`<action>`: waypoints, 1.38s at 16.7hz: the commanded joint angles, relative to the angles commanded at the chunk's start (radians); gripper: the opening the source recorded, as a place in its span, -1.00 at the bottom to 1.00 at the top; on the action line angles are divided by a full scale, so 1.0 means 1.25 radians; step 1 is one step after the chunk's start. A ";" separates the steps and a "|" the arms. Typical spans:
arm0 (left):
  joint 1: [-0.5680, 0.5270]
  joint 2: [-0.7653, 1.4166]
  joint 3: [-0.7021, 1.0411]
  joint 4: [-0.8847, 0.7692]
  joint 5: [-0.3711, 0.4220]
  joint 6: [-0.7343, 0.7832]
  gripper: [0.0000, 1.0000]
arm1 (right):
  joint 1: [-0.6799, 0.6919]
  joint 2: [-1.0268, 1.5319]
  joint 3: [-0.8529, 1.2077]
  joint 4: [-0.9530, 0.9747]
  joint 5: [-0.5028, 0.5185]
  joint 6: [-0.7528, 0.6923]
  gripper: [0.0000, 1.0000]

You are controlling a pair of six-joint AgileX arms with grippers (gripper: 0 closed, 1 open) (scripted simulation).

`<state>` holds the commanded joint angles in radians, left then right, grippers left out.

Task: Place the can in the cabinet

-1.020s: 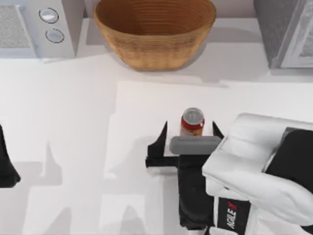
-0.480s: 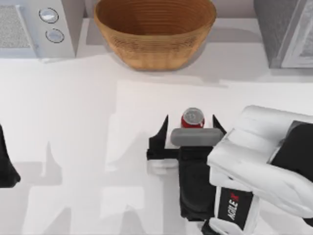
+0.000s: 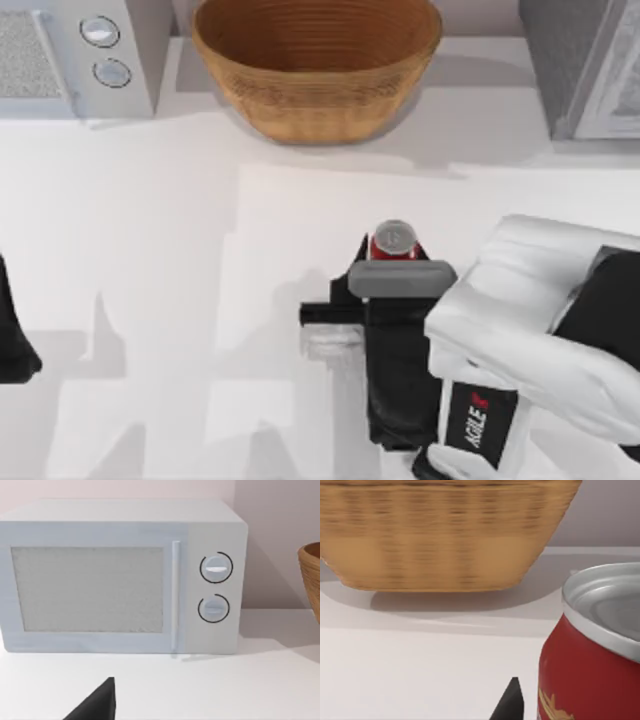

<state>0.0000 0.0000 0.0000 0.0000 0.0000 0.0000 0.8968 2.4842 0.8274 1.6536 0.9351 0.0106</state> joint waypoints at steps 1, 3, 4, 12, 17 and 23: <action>0.000 0.000 0.000 0.000 0.000 0.000 1.00 | 0.000 0.000 0.000 0.000 0.000 0.000 -0.51; 0.000 0.000 0.000 0.000 0.000 0.000 1.00 | 0.000 0.000 0.000 0.000 0.000 0.000 -0.81; 0.000 0.000 0.000 0.000 0.000 0.000 1.00 | 0.000 0.000 0.000 0.000 0.000 0.000 -0.96; 0.000 0.000 0.000 0.000 0.000 0.000 1.00 | 0.000 0.000 0.000 0.000 0.000 0.000 -1.00; 0.000 0.000 0.000 0.000 0.000 0.000 1.00 | 0.003 -0.049 0.004 -0.036 -0.003 0.005 -1.00; 0.000 0.000 0.000 0.000 0.000 0.000 1.00 | 0.001 -0.248 -0.011 -0.227 -0.003 0.004 -1.00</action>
<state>0.0000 0.0000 0.0000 0.0000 0.0000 0.0000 0.8976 2.1746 0.8140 1.3702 0.9312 0.0156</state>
